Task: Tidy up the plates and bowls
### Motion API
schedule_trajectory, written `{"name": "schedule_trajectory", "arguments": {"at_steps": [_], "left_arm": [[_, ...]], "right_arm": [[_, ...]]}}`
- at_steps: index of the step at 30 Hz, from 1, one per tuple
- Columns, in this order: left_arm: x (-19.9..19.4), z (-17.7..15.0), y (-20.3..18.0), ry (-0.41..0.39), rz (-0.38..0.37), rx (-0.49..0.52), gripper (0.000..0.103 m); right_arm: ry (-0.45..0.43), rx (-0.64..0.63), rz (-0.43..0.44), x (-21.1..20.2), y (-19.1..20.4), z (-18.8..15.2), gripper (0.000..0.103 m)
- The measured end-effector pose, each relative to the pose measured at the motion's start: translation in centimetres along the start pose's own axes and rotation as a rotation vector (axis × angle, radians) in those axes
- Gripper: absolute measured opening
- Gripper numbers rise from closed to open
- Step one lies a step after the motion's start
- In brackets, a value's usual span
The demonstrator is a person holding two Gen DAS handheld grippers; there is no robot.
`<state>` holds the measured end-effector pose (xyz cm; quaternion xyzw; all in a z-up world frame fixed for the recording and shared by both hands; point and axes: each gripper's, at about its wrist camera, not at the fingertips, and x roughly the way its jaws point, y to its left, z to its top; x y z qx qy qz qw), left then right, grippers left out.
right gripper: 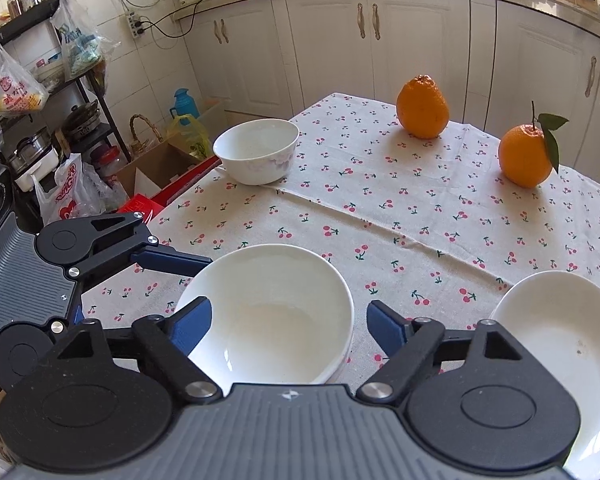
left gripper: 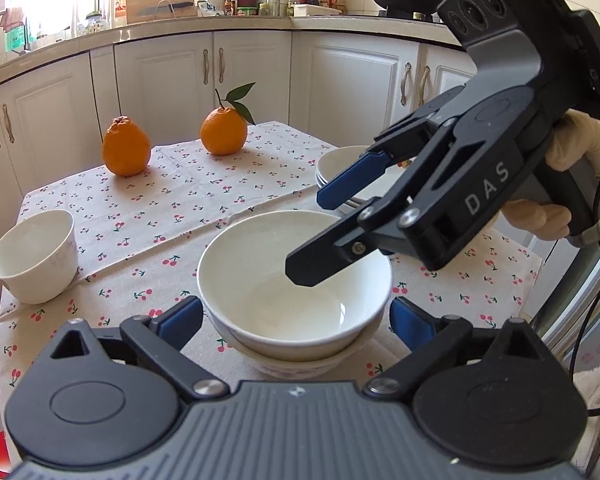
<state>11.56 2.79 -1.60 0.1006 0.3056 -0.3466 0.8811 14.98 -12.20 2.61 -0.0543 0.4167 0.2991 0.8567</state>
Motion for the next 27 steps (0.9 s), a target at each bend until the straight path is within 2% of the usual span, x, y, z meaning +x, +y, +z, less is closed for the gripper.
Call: {"name": "schedule_trajectory", "arguments": {"at_steps": [2,8,18,27], "left_arm": [[-0.4,-0.1,-0.1,-0.001,0.0,0.004,0.099],[-2.3,-0.7,0.6,-0.017,0.018,-0.006,0.1],[-5.1,-1.5,5.4,-0.063,0.135,-0.071,0.101],[-5.0,-1.5,10.9,-0.097,0.256,-0.137,0.101]], "right_arm": [[-0.008,-0.005,-0.005,-0.1,0.1,0.1,0.099],[-0.021,-0.026,-0.012,-0.2,0.7,0.7,0.103],[-0.029,-0.106,-0.007,1.0,2.6,3.9,0.103],[-0.015,-0.225,-0.03,3.8,4.9,8.6,0.103]]}}
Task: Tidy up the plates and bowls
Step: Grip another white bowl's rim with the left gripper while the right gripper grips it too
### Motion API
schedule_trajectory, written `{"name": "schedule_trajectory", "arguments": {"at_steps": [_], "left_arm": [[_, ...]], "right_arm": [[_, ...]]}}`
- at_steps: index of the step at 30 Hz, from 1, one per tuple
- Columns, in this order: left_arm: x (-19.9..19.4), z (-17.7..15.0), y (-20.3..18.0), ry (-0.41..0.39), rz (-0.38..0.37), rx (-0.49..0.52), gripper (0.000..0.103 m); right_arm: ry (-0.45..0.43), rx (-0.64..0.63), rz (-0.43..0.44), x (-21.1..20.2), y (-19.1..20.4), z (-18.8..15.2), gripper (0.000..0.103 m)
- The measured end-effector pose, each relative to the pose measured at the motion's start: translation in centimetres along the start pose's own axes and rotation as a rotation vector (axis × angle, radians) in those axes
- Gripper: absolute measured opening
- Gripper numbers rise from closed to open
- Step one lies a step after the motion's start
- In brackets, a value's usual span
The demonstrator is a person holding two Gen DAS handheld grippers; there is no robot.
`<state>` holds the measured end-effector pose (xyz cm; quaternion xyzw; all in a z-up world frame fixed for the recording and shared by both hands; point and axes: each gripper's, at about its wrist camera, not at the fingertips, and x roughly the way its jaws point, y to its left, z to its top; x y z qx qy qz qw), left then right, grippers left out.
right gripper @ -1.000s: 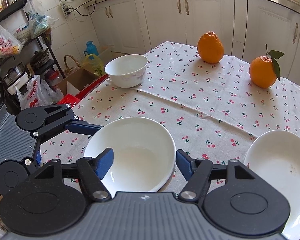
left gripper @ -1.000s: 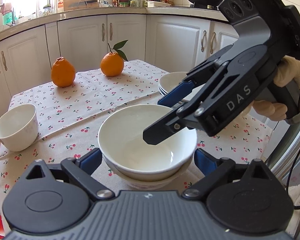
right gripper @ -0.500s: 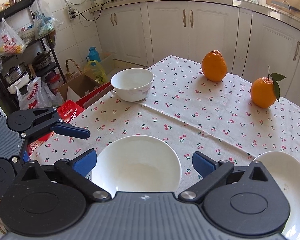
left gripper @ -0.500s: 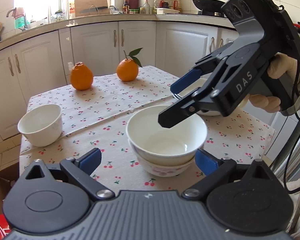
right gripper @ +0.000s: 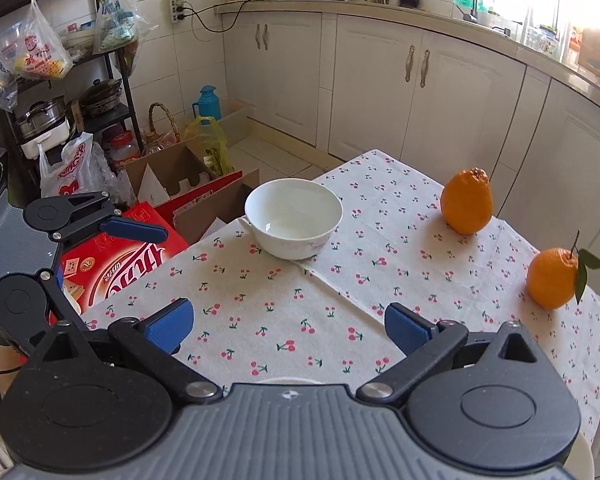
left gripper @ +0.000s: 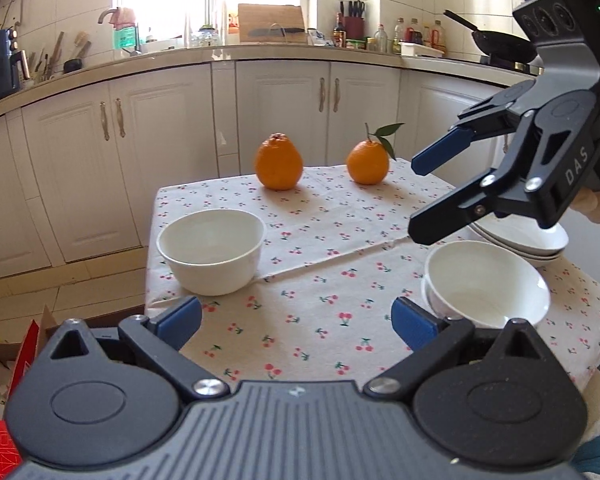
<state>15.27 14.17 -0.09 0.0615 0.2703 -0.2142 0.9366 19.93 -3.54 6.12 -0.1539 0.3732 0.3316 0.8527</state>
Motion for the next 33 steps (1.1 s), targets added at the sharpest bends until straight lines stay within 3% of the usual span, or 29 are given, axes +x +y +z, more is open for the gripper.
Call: {"name": "schedule_trajectory", "arguments": {"at_steps": [11,21,33], "left_arm": [[4.8,0.4,4.6,0.011,0.06,-0.018,0.101],[8.6,0.9,6.5,0.029,0.059,-0.017,0.1],[10.9,1.1,6.5,0.018,0.021,0.014,0.098]], "right_arm": [[0.045,-0.045,-0.007,5.5,-1.2,4.9,0.103],[0.11,-0.046,0.091,11.1,-2.8,7.9,0.102],[0.197,0.04,0.164,16.8,-5.4,8.7,0.083]]}}
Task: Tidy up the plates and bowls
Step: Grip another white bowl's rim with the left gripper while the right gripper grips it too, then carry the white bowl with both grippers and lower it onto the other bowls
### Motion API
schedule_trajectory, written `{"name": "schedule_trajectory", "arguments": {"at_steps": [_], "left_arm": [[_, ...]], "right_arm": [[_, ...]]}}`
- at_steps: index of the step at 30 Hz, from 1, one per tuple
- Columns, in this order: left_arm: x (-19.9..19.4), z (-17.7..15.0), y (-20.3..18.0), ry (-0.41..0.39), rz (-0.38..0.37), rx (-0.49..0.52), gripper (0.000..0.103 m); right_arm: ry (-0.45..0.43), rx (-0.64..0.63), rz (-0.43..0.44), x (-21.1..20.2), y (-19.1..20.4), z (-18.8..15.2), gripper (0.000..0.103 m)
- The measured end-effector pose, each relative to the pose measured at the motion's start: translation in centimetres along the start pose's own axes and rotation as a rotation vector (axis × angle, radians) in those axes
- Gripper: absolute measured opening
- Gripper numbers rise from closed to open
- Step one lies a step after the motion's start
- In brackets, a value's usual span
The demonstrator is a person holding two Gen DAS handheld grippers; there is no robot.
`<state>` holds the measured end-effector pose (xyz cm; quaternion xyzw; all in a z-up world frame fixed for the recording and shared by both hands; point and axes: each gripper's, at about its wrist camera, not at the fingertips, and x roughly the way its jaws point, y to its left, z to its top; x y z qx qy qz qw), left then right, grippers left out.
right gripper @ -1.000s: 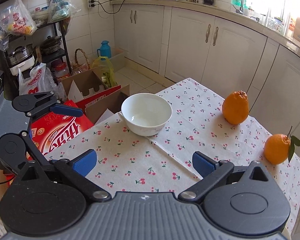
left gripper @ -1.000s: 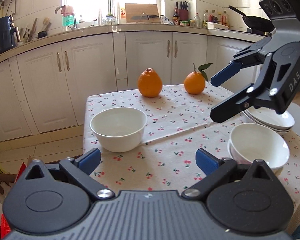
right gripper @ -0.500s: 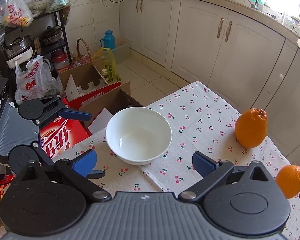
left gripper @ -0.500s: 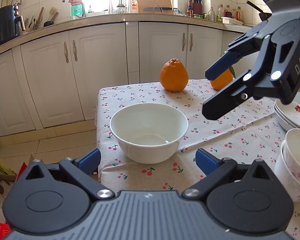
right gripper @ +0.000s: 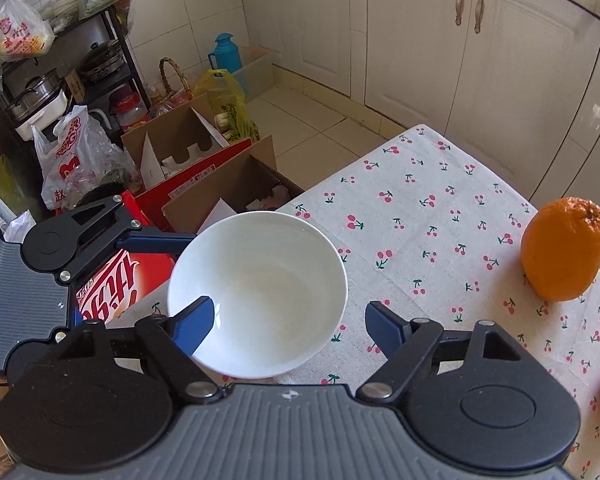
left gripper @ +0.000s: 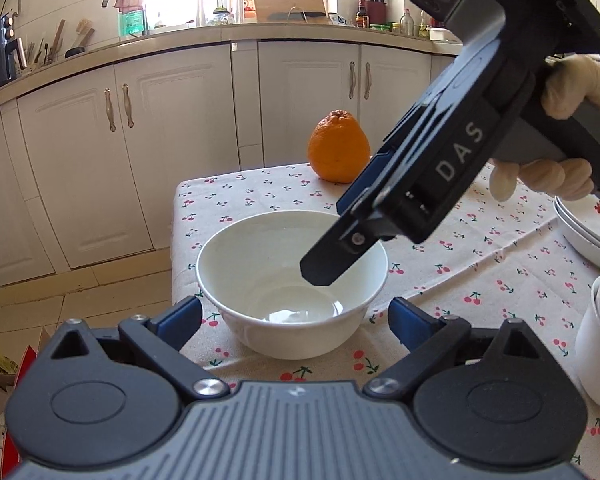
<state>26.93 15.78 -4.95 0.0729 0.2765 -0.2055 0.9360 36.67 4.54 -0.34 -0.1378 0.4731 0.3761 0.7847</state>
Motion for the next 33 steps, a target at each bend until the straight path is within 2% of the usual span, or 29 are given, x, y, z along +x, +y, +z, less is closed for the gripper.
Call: {"name": "schedule_trajectory", "arguments": {"at_steps": [6,13,25,33], "left_arm": [[0.3,0.2,0.2,-0.002,-0.012,-0.005,0.096],[0.6,0.4,0.3,0.003,-0.013,-0.004,0.093],[0.5,0.8,0.0,0.024,-0.009,-0.007,0.092],[-1.5,1.4,-1.3,0.027,-0.018,0.001,0.092]], "right_arm": [[0.007,0.02,0.021,1.0,-0.7,0.4,0.078],[0.018,0.031,0.047,1.8,-0.8,0.4,0.066],[0.01,0.033,0.045,1.1,-0.5,0.3,0.066],[-0.011,0.018,0.045,-1.4,0.5,-0.8,0.067]]}}
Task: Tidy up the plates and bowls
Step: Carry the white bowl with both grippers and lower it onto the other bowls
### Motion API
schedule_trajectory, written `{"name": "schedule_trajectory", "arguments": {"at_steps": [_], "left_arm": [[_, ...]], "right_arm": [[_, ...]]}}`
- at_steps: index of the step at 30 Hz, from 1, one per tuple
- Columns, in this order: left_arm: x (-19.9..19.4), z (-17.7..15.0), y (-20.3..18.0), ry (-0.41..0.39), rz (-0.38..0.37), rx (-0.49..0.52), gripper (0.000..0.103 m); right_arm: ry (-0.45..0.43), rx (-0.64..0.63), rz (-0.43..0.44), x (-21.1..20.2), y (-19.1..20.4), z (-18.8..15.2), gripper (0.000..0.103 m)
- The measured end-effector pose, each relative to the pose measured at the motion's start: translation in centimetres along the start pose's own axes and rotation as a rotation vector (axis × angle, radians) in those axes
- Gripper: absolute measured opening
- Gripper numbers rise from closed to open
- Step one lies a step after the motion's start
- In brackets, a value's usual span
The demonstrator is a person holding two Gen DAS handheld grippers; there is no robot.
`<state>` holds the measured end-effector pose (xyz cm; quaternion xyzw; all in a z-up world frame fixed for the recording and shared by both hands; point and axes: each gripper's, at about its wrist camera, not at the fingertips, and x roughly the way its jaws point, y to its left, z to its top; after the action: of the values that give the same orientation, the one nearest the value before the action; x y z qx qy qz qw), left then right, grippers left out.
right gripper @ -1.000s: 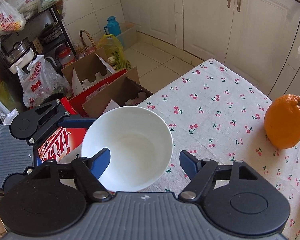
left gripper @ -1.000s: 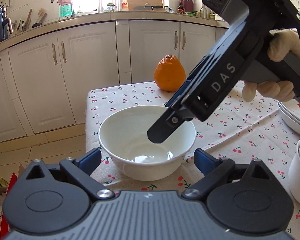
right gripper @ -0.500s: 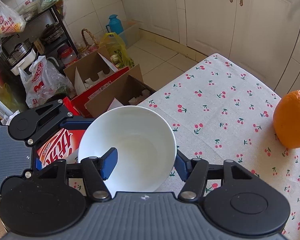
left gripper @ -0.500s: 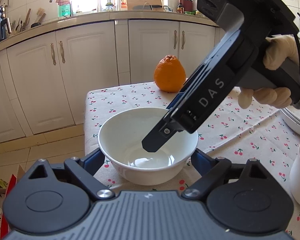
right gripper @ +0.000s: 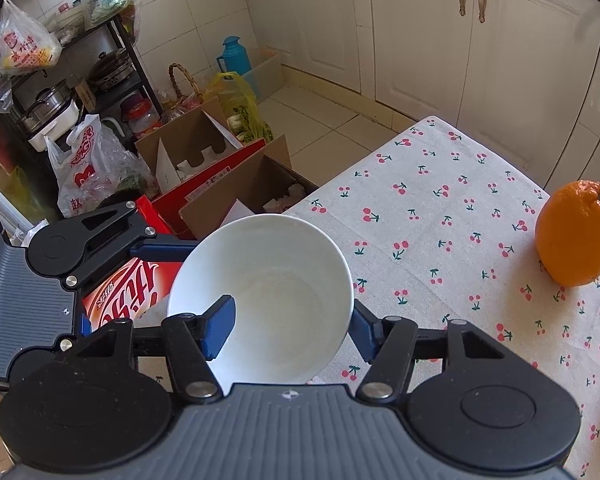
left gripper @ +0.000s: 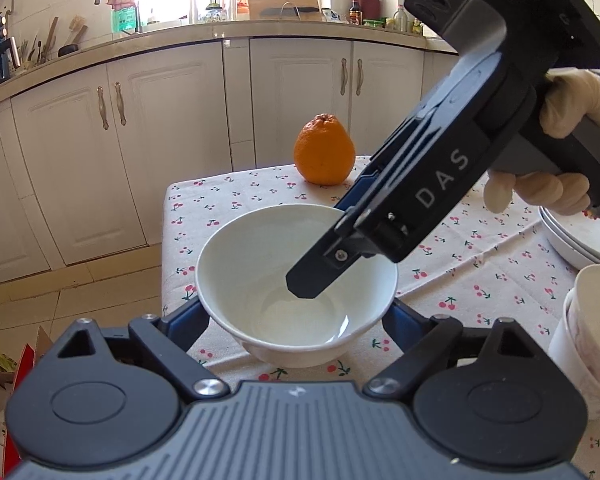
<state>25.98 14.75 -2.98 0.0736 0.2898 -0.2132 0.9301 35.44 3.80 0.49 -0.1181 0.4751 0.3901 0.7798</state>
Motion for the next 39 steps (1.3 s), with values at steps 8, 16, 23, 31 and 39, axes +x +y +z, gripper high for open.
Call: {"name": "schedule_trajectory", "arguments": {"at_steps": [8,16,23,31,39], "left_arm": [[-3.2,0.7,-2.7,-0.008,0.003,0.024,0.092],[-6.1,0.4,-5.6,0.002,-0.005,0.044,0.092],[-8.0,-0.1,-7.9,0.004,-0.027,0.053,0.092],[-9.7,-0.4,-10.6,0.008,-0.051,0.067,0.092],[-10.8,-0.3,-12.6,-0.006,-0.053,0.097,0.092]], "right_arm": [[-0.04,0.015,0.014,-3.4,1.7,-2.2,0.067],[-0.06,0.022,0.036,-6.4,3.5,-5.2,0.067],[-0.075,0.03,0.033,-8.8,4.8,-8.3,0.067],[-0.089,0.038,0.031,-11.1,5.7,-11.4,0.067],[-0.119,0.041,0.029,-13.2,6.2,-13.3,0.067]]}}
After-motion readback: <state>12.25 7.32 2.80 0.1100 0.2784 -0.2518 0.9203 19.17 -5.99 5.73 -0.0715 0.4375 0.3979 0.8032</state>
